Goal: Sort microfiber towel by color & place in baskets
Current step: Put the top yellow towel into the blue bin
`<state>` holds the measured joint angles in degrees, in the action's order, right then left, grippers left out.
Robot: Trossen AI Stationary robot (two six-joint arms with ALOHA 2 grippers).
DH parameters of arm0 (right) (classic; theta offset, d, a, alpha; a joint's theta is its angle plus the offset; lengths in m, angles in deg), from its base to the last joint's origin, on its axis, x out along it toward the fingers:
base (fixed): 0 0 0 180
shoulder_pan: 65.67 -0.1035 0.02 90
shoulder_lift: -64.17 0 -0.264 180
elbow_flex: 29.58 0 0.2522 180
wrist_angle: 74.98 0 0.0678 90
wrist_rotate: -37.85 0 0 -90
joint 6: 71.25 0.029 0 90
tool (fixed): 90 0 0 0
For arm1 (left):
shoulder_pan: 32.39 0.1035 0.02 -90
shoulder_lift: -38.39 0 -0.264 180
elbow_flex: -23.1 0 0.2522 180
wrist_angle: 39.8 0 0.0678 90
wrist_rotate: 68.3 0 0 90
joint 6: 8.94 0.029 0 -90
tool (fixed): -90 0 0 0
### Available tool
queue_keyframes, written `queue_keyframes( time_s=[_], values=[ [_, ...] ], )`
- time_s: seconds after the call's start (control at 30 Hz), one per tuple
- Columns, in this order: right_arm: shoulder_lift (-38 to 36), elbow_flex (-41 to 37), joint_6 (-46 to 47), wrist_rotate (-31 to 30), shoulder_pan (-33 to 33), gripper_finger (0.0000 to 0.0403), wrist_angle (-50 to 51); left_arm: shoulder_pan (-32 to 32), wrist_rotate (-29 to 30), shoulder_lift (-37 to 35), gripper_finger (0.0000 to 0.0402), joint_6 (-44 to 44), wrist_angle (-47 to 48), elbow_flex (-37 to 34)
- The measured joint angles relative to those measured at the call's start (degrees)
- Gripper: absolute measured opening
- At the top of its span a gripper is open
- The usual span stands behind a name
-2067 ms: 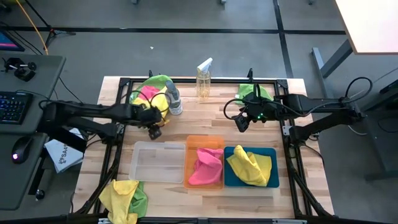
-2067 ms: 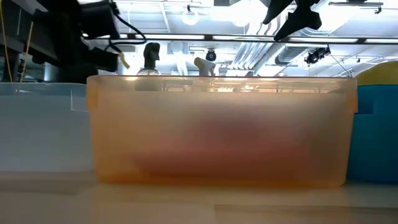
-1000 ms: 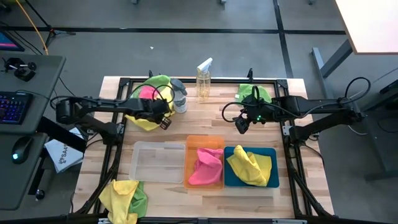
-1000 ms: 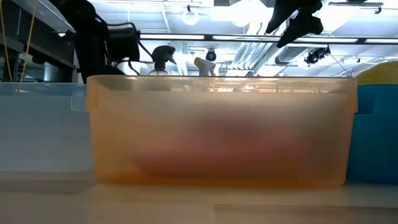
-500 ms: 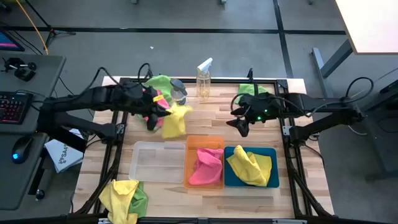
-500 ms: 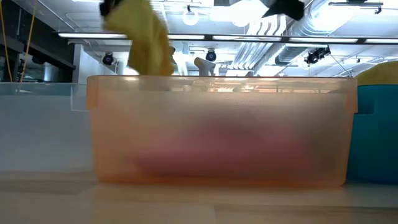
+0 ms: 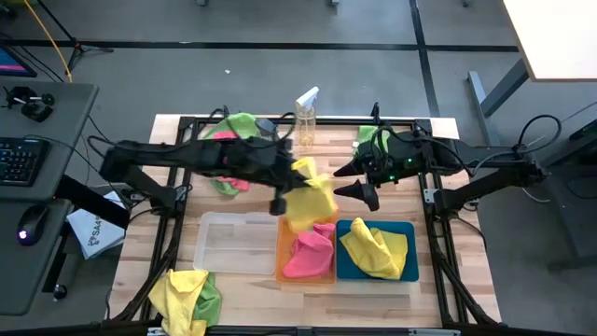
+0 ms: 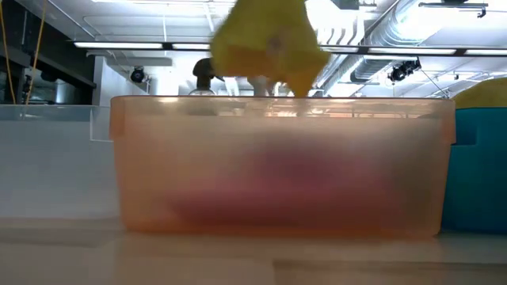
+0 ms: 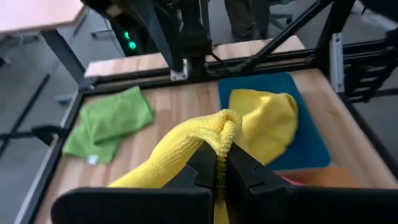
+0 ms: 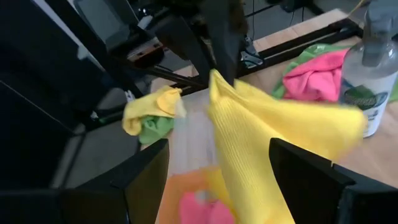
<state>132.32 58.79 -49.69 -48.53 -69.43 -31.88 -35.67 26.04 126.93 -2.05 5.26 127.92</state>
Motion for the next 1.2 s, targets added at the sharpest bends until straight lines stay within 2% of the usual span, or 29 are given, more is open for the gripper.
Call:
queue_keyframes(
  time_s=[0.13, 0.27, 0.43, 0.7, 0.77, 0.83, 0.97, 1.0, 1.1, 1.2],
  values=[
    [0.12, -0.35, -5.06, -6.67, -1.92, 0.0273, 0.29, 0.39, -0.63, 3.36, 0.0, 2.64, -0.17, 5.69],
    [0.16, -0.42, -8.73, -14.91, -2.96, 0.0273, 1.21, 0.32, -1.1, 3.56, 0.0, 4.46, -0.5, 8.69],
    [0.32, -0.42, -11.08, -14.01, -3.05, 0.0273, -0.55, 0.35, -1.09, 3.12, 0.0, 4.2, -1.56, 8.84],
    [3.75, -0.44, -9.6, -10.51, -3.05, 0.0264, -3.22, 0.37, -1.11, 3.67, 0.0, 4.26, -5.49, 8.84],
    [5.11, -0.46, -8.7, -10.23, -3.05, 0.0242, -3.38, 0.37, -1.11, 3.63, 0.0, 4.27, -7.06, 8.84],
    [5.96, -0.45, -8.55, -9.28, -3.46, 0.0199, -4.28, 0.37, -0.64, 3.56, 0.0001, 4.1, -7.67, 8.84],
    [6.01, -0.44, -8.28, -9.15, -4.38, 0.0044, -4.2, 0.35, 0.57, 3.26, 0.0013, 2.44, -7.47, 8.84],
    [5.65, -0.44, -7.86, -9.13, -4.38, 0.0024, -3.92, 0.35, 0.58, 2.96, 0.0022, 1.77, -7.08, 8.84],
    [3.86, -0.44, -5.38, -9.13, -4.34, 0.002, -1.76, 0.35, 0.99, 2.08, 0.0056, 0.35, -3.45, 8.84],
    [1.0, -0.44, -3.77, -9.15, -4.34, 0.0007, 5.41, 0.35, 5.31, 0.47, 0.0095, -0.77, 5.98, 8.84]
  ],
)
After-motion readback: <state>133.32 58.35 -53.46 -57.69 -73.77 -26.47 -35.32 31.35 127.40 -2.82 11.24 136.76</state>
